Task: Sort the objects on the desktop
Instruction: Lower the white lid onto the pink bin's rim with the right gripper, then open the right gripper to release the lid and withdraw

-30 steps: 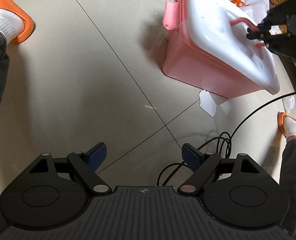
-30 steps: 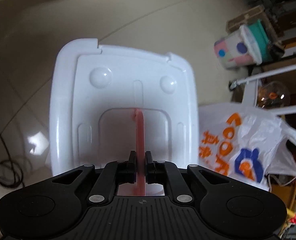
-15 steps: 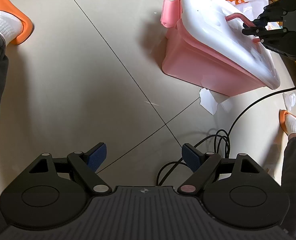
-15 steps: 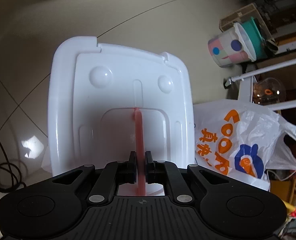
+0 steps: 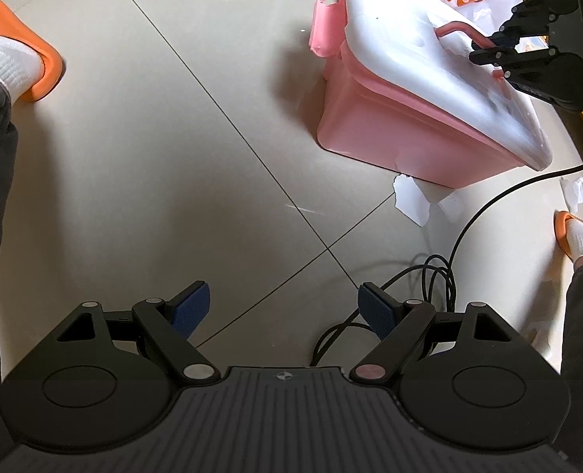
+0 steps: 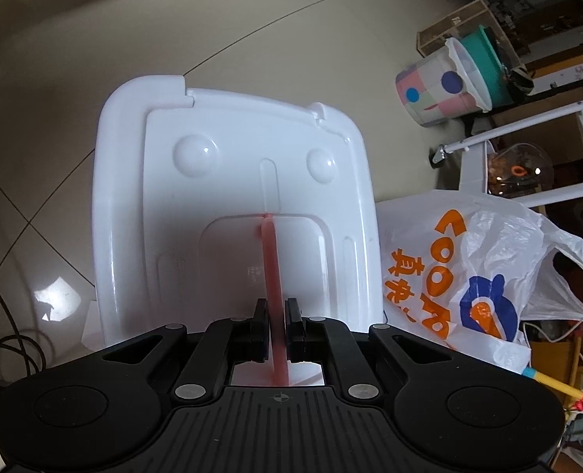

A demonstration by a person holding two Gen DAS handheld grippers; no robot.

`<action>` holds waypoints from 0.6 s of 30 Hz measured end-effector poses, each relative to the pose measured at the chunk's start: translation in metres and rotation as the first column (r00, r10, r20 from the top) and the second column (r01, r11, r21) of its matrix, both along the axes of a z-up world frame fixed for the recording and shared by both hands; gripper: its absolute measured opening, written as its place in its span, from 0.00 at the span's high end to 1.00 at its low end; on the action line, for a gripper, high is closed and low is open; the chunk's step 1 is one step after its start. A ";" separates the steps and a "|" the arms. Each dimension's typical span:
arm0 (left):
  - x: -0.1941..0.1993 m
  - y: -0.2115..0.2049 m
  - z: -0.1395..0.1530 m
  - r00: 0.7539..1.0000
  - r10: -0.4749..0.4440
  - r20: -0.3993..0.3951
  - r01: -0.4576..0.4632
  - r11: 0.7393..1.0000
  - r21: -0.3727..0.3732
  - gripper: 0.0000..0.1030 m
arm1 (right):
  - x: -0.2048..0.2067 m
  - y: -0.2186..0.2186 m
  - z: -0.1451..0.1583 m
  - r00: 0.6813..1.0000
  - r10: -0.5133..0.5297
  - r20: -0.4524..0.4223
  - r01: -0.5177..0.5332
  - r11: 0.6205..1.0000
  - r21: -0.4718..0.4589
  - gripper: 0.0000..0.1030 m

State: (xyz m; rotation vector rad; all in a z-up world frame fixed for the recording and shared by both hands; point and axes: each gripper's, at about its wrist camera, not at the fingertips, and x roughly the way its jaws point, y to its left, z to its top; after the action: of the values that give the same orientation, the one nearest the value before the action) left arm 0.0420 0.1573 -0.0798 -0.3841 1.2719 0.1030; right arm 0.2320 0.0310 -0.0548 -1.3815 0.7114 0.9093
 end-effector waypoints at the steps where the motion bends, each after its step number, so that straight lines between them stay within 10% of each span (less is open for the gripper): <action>1: 0.000 0.000 0.000 1.000 -0.003 0.001 0.003 1.000 0.001 0.18 | 0.000 0.000 0.000 1.000 -0.003 0.002 0.003 1.000 0.004 0.94; 6: 0.000 -0.001 0.001 1.000 -0.005 0.007 0.005 1.000 0.007 0.18 | -0.001 -0.001 0.001 0.999 -0.026 0.022 0.026 0.999 0.024 0.91; 13: 0.002 -0.004 0.007 0.999 -0.009 0.036 0.007 0.999 0.038 0.18 | -0.004 -0.016 0.029 0.987 -0.161 0.012 0.156 0.972 0.173 0.58; 18: 0.000 -0.009 0.011 0.998 -0.017 0.060 0.013 0.997 0.077 0.16 | -0.018 -0.048 0.059 0.929 -0.368 -0.028 0.356 0.872 0.336 0.37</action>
State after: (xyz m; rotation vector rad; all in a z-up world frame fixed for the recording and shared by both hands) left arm 0.0424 0.1486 -0.0692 -0.3100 1.2075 0.1260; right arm 0.2138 -0.0167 0.0045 -0.9179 0.7192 0.6646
